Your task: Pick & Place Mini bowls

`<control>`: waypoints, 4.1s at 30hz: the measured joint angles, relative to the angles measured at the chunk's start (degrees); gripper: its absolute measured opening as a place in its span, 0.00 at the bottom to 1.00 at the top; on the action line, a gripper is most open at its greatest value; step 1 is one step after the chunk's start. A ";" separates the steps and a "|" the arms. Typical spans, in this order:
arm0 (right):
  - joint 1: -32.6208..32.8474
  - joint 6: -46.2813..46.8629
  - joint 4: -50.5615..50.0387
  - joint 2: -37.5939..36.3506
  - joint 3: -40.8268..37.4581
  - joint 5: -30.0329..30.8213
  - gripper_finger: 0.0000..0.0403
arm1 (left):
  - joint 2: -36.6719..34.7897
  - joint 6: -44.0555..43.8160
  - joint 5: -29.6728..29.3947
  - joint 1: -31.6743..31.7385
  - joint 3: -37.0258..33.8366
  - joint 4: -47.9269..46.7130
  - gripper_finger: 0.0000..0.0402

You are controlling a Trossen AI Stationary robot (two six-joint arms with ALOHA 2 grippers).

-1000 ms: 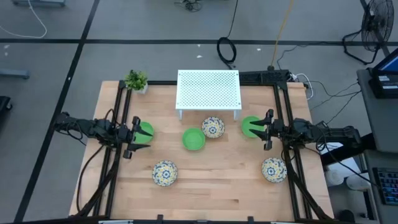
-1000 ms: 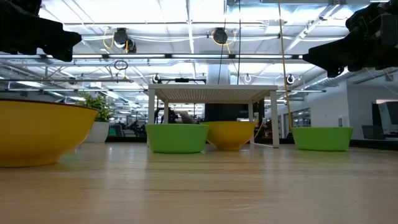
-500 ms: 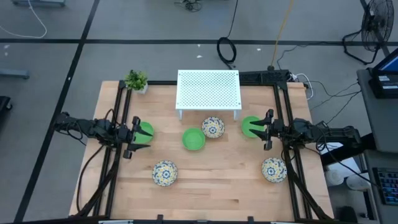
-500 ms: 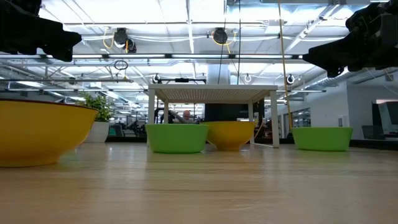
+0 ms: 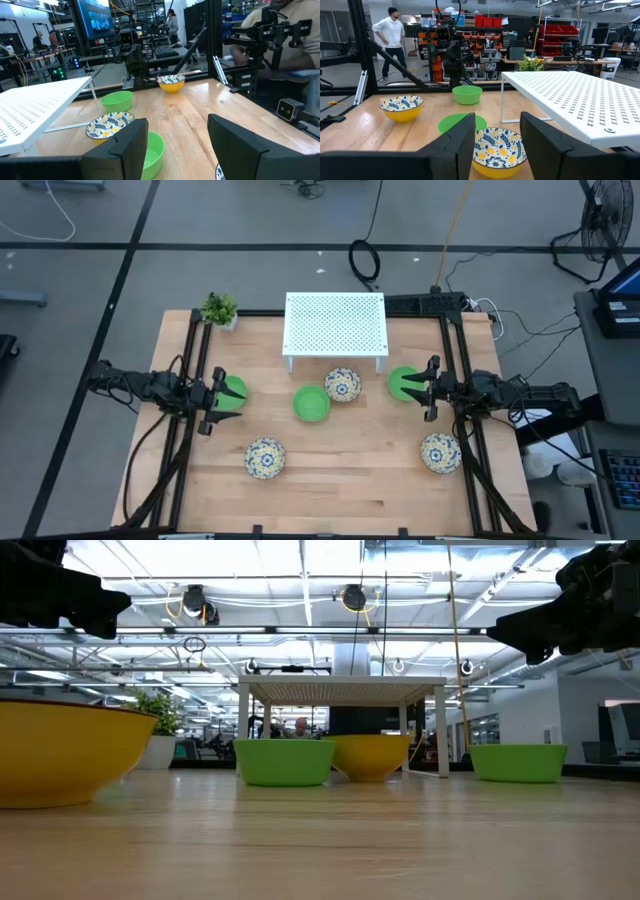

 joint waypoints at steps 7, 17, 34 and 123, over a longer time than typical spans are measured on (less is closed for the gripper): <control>0.00 0.00 0.01 0.00 -0.01 0.02 0.36 | 0.01 0.00 -0.02 0.00 0.00 0.00 0.53; 0.01 0.00 0.00 0.02 0.00 0.00 0.36 | -0.01 -0.01 -0.02 -0.01 0.01 0.01 0.53; -0.01 4.77 0.52 0.02 0.00 -1.61 0.36 | 0.01 -0.02 -0.02 -0.01 0.01 0.00 0.53; 0.60 -4.13 -24.04 98.33 59.67 3.06 0.26 | -0.01 0.00 0.00 -0.01 0.02 0.00 0.53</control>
